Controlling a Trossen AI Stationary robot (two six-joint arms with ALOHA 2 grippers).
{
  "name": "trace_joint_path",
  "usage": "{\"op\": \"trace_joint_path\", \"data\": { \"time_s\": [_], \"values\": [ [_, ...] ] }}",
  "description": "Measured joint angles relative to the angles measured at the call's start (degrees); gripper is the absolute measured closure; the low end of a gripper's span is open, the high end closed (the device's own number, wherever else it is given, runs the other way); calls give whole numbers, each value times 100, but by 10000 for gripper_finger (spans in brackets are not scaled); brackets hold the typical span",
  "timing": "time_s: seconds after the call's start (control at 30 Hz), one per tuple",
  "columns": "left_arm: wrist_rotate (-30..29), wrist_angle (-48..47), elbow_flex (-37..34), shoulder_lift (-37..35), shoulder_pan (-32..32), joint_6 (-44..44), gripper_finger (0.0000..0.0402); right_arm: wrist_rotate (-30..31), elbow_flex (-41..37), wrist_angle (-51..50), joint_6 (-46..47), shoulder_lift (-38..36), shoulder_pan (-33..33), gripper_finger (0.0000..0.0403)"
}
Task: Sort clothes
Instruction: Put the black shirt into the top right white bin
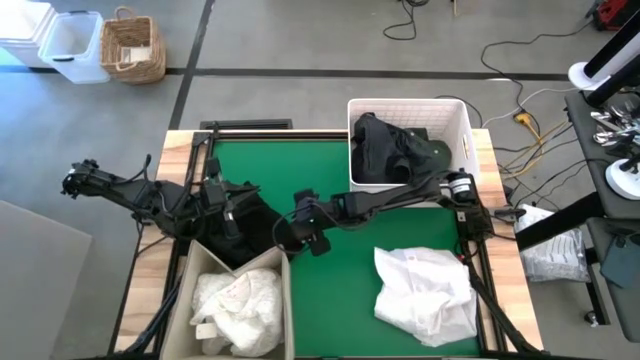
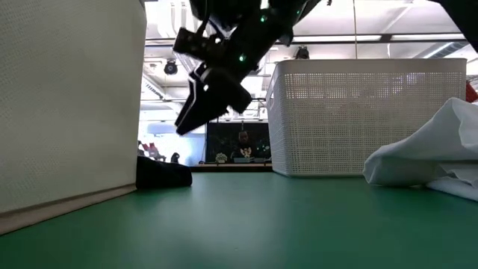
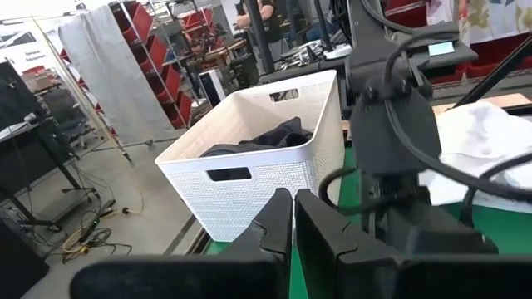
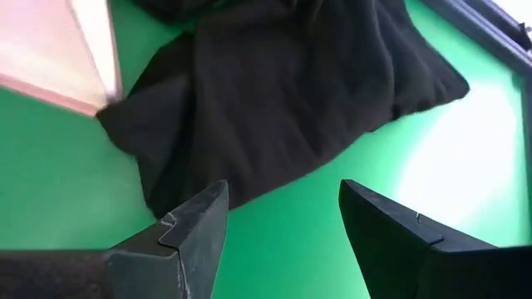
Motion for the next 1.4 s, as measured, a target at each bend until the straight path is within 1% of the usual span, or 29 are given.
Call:
{"op": "trace_joint_path", "data": {
  "time_s": [0.23, 0.4, 0.57, 0.7, 0.83, 1.13, 1.27, 1.4],
  "values": [
    [4, -9, 0, 21, 0, -69, 401, -22, 1, 330, 47, 399, -15, 181],
    [4, -13, 0, 32, 0, -110, 401, -146, 72, 557, 50, 731, -28, 181],
    [4, -11, 0, 56, 0, -118, 401, -514, 92, 716, 148, 807, -83, 181],
    [4, -2, 0, 77, 0, -120, 401, -589, 94, 774, 169, 841, -143, 181],
    [4, -1, 0, 96, 0, -137, 401, -869, 94, 979, 215, 944, -191, 181],
    [4, -3, 0, 125, 0, -132, 401, -914, 94, 1129, 267, 1063, -243, 183],
    [4, -4, 0, 129, 0, -116, 401, -913, 94, 1126, 264, 1090, -266, 202],
    [4, -4, 0, 129, 0, -116, 402, -911, 94, 1126, 242, 1095, -269, 247]
  ]
}}
